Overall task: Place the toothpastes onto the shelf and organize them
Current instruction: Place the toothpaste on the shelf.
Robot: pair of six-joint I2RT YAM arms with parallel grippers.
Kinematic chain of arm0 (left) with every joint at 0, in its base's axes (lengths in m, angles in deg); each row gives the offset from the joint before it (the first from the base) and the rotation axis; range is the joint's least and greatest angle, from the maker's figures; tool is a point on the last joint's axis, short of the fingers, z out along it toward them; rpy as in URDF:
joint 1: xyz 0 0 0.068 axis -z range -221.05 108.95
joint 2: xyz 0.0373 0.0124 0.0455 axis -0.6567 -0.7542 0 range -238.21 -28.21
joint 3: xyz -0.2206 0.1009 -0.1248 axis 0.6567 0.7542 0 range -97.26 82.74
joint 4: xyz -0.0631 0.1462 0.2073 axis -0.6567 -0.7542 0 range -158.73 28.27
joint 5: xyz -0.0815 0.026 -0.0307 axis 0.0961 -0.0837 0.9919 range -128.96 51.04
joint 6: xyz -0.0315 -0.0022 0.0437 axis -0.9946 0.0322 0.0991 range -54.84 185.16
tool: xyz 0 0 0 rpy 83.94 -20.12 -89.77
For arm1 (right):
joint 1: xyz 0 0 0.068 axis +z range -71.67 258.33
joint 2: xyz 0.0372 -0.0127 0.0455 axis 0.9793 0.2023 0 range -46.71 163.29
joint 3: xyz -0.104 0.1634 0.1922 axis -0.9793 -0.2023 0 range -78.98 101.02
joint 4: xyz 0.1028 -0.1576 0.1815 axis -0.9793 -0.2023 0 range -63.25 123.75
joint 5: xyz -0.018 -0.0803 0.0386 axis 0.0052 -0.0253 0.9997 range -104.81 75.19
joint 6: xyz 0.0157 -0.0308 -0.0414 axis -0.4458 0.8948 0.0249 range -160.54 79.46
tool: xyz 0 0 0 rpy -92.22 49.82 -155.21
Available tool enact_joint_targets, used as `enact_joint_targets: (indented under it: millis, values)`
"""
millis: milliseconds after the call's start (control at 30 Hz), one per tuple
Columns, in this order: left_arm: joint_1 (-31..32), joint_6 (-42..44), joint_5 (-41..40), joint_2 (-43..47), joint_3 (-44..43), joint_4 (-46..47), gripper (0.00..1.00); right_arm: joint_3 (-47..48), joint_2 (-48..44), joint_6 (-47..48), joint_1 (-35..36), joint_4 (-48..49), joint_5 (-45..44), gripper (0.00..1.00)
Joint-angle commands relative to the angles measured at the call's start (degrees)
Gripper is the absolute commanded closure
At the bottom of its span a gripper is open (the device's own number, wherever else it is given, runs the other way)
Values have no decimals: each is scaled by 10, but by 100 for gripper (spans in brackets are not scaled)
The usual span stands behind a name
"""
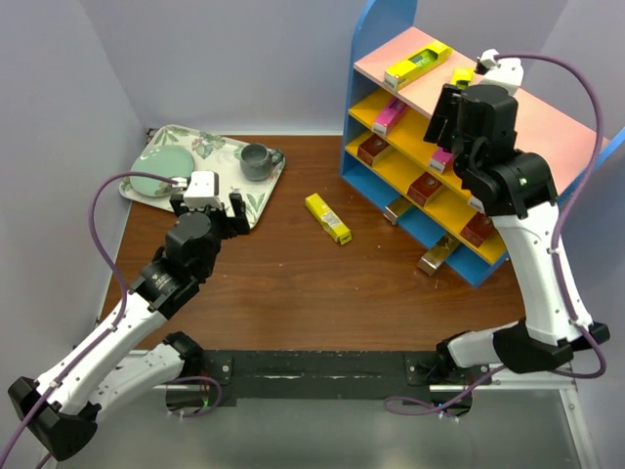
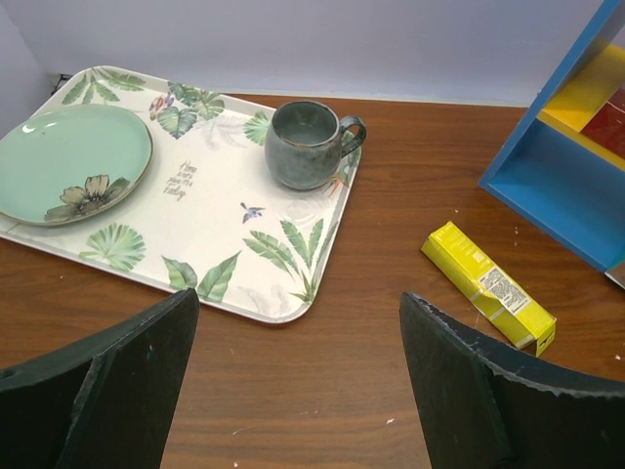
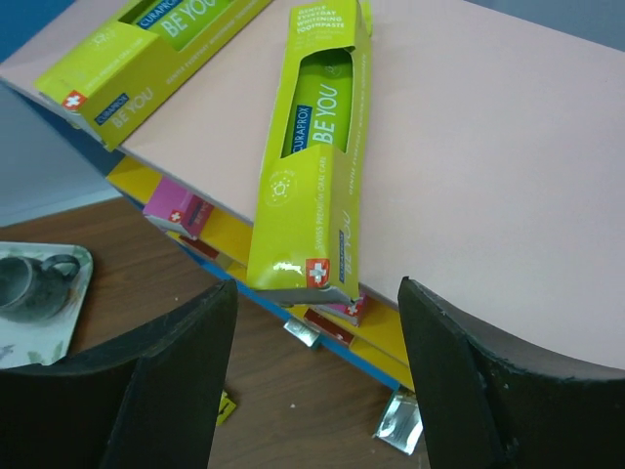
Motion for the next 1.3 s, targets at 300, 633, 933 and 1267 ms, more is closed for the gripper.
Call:
enact_joint_targets:
  millis: [300, 633, 933, 1267]
  values:
    - [-10, -7, 6, 3, -2, 7, 11, -7, -12, 18, -1, 42, 82, 27]
    - [-13, -8, 8, 7, -2, 8, 11, -10, 7, 6, -1, 60, 140, 28]
    - [-15, -9, 12, 9, -3, 7, 11, -31, -16, 5, -1, 69, 132, 29]
    - [-18, -10, 19, 7, -2, 8, 11, -178, -139, 64, -2, 184, 216, 28]
